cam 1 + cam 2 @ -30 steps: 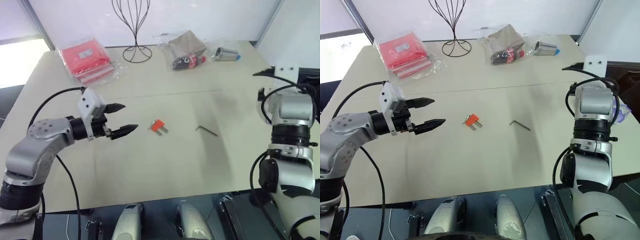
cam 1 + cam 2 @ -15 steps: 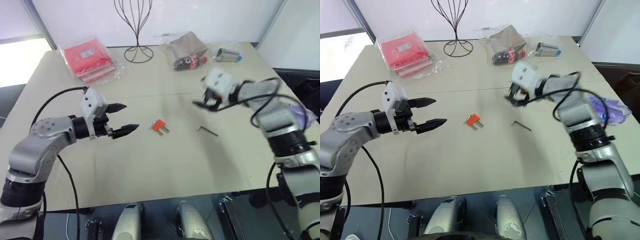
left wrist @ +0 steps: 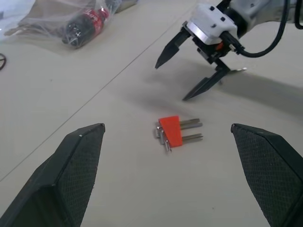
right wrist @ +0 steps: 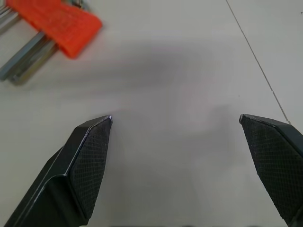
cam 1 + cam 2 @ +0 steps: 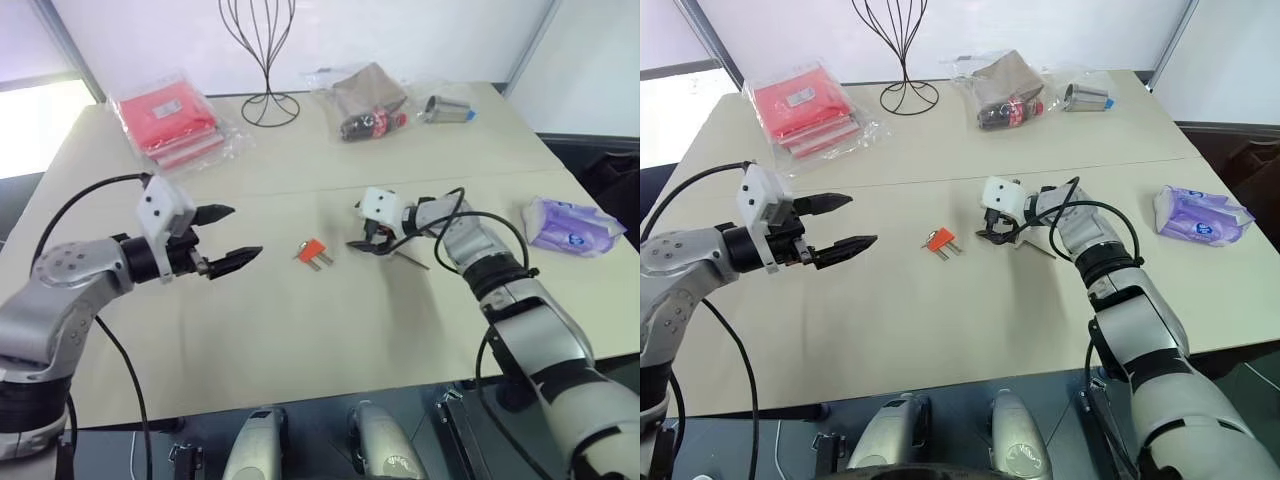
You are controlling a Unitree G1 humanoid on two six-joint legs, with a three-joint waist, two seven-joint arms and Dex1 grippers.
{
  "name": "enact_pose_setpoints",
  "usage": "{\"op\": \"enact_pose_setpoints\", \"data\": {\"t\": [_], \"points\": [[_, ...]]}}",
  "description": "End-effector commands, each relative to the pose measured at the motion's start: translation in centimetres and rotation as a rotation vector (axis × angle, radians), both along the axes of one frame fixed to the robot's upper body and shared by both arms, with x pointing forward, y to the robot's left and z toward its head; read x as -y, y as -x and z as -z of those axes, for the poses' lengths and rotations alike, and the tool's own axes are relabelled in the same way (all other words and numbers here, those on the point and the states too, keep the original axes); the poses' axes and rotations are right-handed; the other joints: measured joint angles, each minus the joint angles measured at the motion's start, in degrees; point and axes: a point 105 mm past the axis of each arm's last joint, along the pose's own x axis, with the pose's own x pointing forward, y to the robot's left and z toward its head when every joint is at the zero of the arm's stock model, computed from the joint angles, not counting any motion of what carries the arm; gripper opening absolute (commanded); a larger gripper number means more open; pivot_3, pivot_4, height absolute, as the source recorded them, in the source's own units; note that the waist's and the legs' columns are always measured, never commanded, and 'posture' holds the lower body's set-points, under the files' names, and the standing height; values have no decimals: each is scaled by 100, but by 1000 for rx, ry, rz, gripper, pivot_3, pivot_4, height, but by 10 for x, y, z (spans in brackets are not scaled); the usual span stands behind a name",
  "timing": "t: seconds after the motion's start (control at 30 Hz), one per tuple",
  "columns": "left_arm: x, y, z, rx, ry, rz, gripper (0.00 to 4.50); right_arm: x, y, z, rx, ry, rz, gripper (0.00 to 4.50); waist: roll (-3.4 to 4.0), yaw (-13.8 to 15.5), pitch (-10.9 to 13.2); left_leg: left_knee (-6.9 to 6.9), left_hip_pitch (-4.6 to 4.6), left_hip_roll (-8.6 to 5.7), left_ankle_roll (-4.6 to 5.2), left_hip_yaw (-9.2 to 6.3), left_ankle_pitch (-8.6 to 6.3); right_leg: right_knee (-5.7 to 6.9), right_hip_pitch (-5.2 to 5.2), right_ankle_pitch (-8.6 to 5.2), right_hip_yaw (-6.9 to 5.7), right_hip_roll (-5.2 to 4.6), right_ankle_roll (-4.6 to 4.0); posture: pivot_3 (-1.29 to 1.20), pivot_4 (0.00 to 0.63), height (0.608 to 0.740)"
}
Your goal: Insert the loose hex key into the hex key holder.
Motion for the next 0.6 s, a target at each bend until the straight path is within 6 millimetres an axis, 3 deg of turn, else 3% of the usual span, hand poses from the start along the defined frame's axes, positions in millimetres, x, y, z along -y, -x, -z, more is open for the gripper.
{"op": "enact_pose_setpoints", "data": {"t": [0.03, 0.3, 0.6], "points": [[-4, 4, -13, 51, -12, -10, 4500, -10, 2, 2, -9, -7, -34, 4475, 0, -9, 0, 0, 0, 0, 0, 0, 0, 0, 0, 0, 0, 0, 0, 0, 150, 740], [-7, 2, -15, 54, -20, -19, 4500, -38, 26, 9, -79, -39, -176, 4475, 0, -55, 0, -7, 2, 1, -1, 0, -1, 1, -1, 0, 0, 0, 0, 0, 150, 740], [-6, 1, -16, 56, -26, -15, 4500, -61, 44, 9, -102, -107, -206, 4475, 0, -57, 0, -7, 2, 1, -1, 0, -1, 2, -3, 0, 0, -2, 0, 0, 150, 740]]}}
